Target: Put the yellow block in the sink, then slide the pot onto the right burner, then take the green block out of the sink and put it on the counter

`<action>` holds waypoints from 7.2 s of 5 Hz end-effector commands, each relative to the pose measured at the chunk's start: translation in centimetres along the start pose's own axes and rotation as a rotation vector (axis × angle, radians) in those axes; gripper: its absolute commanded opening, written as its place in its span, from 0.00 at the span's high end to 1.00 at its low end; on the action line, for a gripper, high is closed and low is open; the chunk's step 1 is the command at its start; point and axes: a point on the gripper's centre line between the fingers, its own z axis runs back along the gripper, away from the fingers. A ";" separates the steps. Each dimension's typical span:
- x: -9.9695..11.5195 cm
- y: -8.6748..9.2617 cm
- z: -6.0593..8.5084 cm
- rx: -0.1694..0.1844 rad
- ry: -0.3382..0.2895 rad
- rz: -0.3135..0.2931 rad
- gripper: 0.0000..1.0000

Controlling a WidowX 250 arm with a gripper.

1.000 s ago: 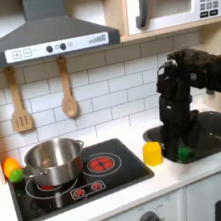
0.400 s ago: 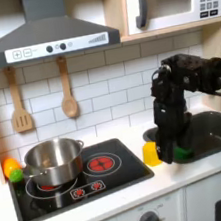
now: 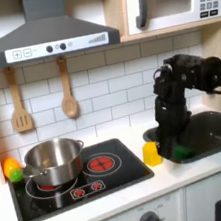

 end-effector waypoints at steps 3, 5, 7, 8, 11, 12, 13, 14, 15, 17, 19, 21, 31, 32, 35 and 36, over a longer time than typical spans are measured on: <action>4.7 0.0 -1.1 0.041 -0.027 0.001 0.00; 5.2 0.1 -2.2 0.031 -0.001 0.022 0.00; 4.9 -0.7 -2.1 -0.007 0.002 0.029 0.00; 4.9 -0.7 -2.3 -0.006 0.008 0.039 0.00; 5.2 -0.6 -2.9 0.021 0.001 0.040 0.00; 5.8 -0.7 -2.9 0.010 -0.009 0.043 0.00; 6.1 -1.6 -3.3 0.000 0.016 0.027 0.00; 6.7 -1.9 -2.8 -0.004 -0.005 0.028 0.00; 6.6 -2.5 -2.9 -0.004 -0.006 0.015 0.00; 6.6 -2.2 -3.0 0.003 -0.004 0.029 0.00; 6.6 -2.2 -3.4 0.003 -0.001 0.029 0.00; 6.4 -2.1 -3.6 0.007 0.001 0.046 0.00; 7.1 -1.7 -6.1 0.093 0.026 0.097 1.00; 7.1 -1.0 -5.9 0.069 0.016 0.125 1.00; 7.2 -1.4 -6.0 0.069 0.023 0.099 0.00; 7.3 -1.4 -5.8 0.064 0.018 0.105 0.00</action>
